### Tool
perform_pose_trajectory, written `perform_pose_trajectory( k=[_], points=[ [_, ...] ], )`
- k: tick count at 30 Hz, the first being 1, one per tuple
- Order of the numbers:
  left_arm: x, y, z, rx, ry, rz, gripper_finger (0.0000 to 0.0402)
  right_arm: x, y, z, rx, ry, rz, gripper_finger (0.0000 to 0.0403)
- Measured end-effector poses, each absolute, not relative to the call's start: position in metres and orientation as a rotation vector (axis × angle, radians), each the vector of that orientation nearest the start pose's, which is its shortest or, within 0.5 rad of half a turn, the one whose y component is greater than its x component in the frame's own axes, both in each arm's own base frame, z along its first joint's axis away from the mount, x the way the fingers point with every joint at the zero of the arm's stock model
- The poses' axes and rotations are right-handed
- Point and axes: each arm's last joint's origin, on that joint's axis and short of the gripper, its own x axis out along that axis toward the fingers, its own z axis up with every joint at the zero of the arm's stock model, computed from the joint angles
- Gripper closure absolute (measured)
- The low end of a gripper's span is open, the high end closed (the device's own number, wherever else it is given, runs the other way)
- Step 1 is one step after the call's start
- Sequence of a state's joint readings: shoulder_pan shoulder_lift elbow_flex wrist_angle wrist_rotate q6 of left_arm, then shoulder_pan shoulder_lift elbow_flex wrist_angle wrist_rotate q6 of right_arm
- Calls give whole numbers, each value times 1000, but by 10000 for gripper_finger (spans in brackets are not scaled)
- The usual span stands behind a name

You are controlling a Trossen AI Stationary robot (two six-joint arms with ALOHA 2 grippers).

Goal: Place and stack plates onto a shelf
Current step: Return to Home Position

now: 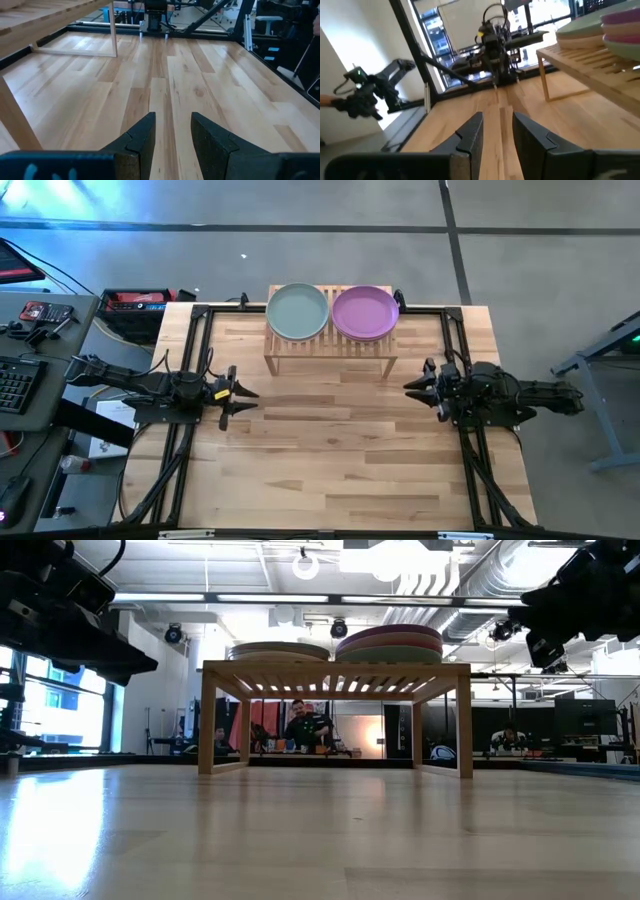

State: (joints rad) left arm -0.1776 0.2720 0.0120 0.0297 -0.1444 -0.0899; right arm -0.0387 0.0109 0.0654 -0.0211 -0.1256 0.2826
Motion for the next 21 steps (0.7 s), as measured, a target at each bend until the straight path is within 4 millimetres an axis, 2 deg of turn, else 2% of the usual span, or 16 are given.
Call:
perform_pose_trajectory(
  k=[5,21],
  points=[
    [111,-16,147,-38,228,-25,289,94,0,174,271,65,77,311],
    [111,-16,148,-38,227,-25,289,94,-2,171,292,95,0,311]
  ],
)
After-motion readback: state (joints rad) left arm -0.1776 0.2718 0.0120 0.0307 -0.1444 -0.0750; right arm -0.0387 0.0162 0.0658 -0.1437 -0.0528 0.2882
